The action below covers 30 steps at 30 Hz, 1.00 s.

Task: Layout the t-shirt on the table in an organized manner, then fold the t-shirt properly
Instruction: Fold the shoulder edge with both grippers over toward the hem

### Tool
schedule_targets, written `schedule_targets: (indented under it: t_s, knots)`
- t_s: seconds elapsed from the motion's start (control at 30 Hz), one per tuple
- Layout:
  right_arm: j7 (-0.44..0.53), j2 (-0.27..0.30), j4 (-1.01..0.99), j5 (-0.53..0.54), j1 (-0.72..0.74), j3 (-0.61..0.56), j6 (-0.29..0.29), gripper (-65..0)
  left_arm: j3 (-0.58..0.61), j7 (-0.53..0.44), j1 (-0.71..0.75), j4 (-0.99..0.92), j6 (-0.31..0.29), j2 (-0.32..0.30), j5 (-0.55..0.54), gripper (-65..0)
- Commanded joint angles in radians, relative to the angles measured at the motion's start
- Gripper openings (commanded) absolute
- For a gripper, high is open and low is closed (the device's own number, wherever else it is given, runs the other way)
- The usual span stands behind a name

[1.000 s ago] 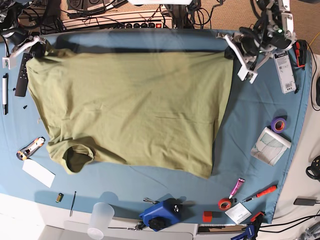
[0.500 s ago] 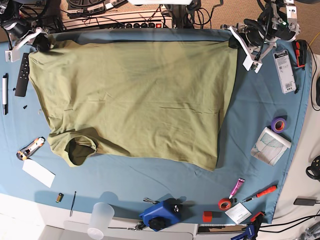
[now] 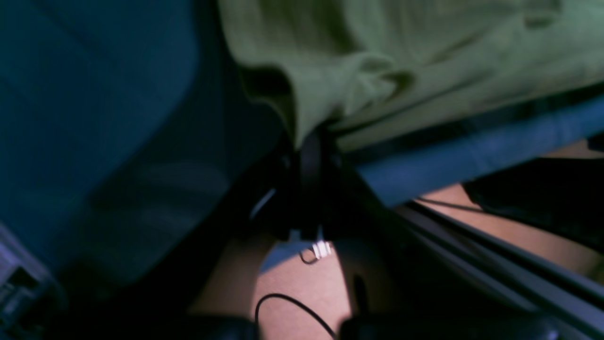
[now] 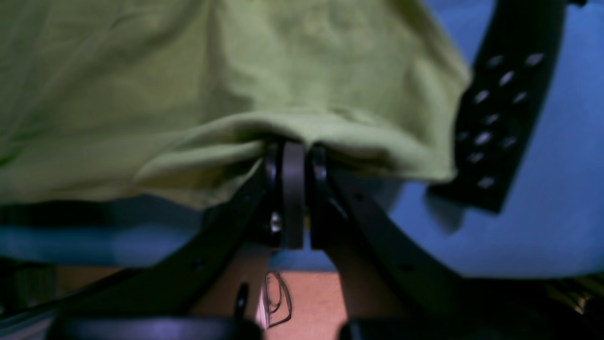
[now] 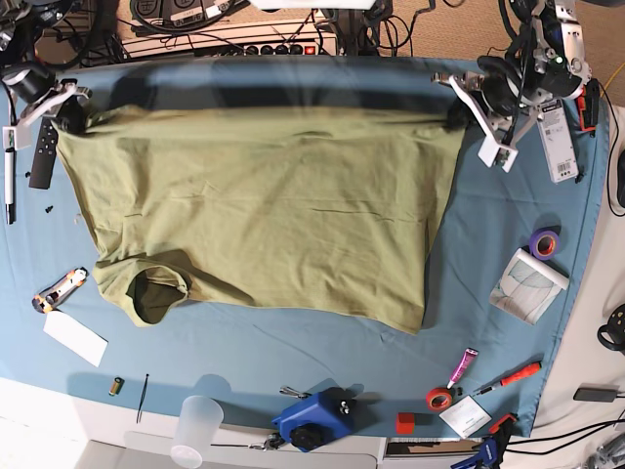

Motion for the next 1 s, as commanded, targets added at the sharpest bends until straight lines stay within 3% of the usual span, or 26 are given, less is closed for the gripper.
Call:
schedule_targets:
  t_s: [0.0,0.3,0.43,0.6,0.97]
  knots:
    - [0.039,0.018,0.012,0.000,0.008,0.008,0.000,-65.0,-0.006,-0.012,-0.008,0.018,0.007,-0.008,0.009,-65.0]
    - [0.151,0.018,0.012,-0.158,0.053,-0.106,-0.019,-65.0,-0.006,-0.079,-0.066,0.003,0.006,-0.008,0.020,-65.0]
    - [0.257,0.018,0.012,-0.307,0.080,-0.191,-0.083,-65.0,-0.006,-0.091,-0.116,-0.055,-0.002,-0.008,0.019,-65.0]
    - [0.337,0.018,0.006,-0.425,0.140,-0.254,-0.123,-65.0,-0.006,-0.107,-0.184,-0.086,-0.001,-0.008,0.027,-65.0]
    - [0.372,0.023,-0.302,-0.473,0.343,-0.273,-0.126,-65.0,0.000,-0.167,-0.282,-0.204,-0.031,-0.008,0.027,-65.0]
